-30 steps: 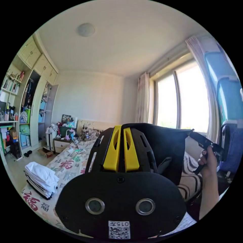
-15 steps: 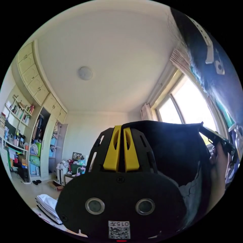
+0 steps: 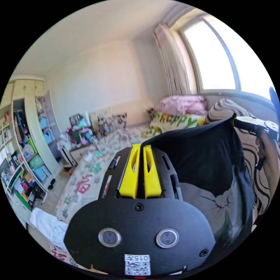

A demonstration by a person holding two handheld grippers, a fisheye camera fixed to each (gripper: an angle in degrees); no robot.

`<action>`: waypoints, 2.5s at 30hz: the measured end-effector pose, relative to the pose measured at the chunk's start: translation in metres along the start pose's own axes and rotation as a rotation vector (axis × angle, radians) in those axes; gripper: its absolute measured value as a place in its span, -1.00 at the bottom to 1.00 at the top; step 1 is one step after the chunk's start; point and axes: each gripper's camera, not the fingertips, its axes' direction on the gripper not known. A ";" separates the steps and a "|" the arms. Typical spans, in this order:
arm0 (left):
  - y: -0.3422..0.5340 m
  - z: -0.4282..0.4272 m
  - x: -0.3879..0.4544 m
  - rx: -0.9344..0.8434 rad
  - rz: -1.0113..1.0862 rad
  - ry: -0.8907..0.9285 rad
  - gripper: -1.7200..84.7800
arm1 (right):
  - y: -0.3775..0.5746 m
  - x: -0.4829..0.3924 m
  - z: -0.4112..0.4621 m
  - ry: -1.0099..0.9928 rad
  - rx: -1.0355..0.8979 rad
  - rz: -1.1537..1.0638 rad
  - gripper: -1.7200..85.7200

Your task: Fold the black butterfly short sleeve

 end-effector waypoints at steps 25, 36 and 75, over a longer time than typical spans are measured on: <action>0.167 0.208 -0.124 -1.357 -0.136 0.763 -0.77 | 0.119 0.141 0.111 -0.483 -1.226 0.226 -0.89; 0.087 0.223 -0.144 -1.368 -0.003 0.646 -0.96 | 0.031 0.156 0.112 -0.529 -1.262 0.047 -0.95; -0.107 0.462 -0.298 -1.061 -0.458 -0.022 -0.79 | -0.336 0.250 0.382 0.186 -1.146 0.164 -0.87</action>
